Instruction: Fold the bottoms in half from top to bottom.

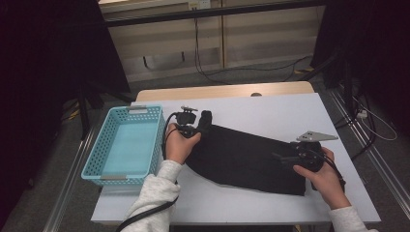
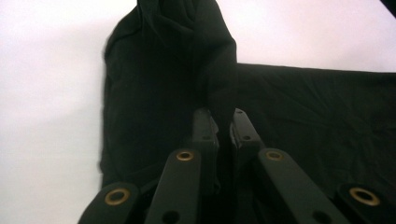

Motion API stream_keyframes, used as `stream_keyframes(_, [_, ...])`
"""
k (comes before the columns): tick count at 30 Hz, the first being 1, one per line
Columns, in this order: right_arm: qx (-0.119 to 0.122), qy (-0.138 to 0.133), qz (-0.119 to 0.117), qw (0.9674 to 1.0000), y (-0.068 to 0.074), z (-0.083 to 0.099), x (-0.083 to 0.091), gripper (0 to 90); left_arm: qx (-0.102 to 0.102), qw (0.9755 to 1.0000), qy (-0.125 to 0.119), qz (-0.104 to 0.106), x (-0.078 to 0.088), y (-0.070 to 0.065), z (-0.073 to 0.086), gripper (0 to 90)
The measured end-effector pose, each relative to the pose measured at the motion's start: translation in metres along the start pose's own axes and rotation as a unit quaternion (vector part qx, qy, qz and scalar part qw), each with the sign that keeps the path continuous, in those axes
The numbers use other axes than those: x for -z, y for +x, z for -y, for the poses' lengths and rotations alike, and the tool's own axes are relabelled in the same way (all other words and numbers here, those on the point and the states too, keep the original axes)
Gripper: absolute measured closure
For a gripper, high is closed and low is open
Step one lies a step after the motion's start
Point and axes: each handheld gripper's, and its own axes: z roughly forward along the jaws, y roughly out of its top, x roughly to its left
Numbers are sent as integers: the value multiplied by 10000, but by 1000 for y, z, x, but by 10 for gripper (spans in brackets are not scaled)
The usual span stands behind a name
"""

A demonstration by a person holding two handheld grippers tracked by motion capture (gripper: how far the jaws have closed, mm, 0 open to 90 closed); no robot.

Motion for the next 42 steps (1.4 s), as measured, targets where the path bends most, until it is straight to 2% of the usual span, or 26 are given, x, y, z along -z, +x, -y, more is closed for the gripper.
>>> stream_keyframes(9, [35, 35, -12, 10000, 2, 0, -3, 131, -35, 9997, 26, 233, -18, -20, 8, 835])
stream_keyframes(14, [40, 67, -22, 10000, 3, 0, -5, 131, -121, 9990, -17, 420, -27, -40, 9, 833])
stream_keyframes(18, [72, 88, -36, 9999, 4, 0, -7, 131, -293, 9976, 35, 623, -34, -53, 16, 827])
stream_keyframes(19, [88, 88, -38, 9999, 5, -1, -8, 131, -333, 9973, 25, 647, -34, -54, 18, 809])
stream_keyframes(20, [106, 82, -49, 9999, 6, -2, -10, 131, -372, 9968, -16, 713, -35, -54, 19, 741])
stream_keyframes(21, [106, 82, -49, 9999, 6, -2, -10, 131, -366, 9966, -58, 742, -35, -54, 20, 741])
stream_keyframes(23, [145, 61, -33, 9999, 8, -4, -12, 131, -393, 9954, -151, 856, -31, -52, 20, 665])
stream_keyframes(26, [176, 60, -71, 9998, 11, -7, -16, 131, -463, 9954, -228, 812, -22, -48, 19, 577])
stream_keyframes(27, [211, 82, -70, 9997, 12, -8, -18, 132, -429, 9955, -352, 765, -18, -45, 18, 535])
stream_keyframes(30, [298, 89, -62, 9995, 18, -12, -23, 133, -430, 9959, -452, 660, -10, -37, 17, 451])
stream_keyframes(32, [317, 96, -40, 9994, 21, -14, -27, 135, -446, 9964, -388, 607, -8, -31, 19, 415])
stream_keyframes(37, [318, 176, -29, 9993, 28, -17, -37, 145, -433, 9976, -435, 328, -2, -14, 28, 316])
stream_keyframes(42, [366, 246, -46, 9990, 34, -21, -47, 195, -472, 9981, -356, 164, 1, -4, 38, 264])
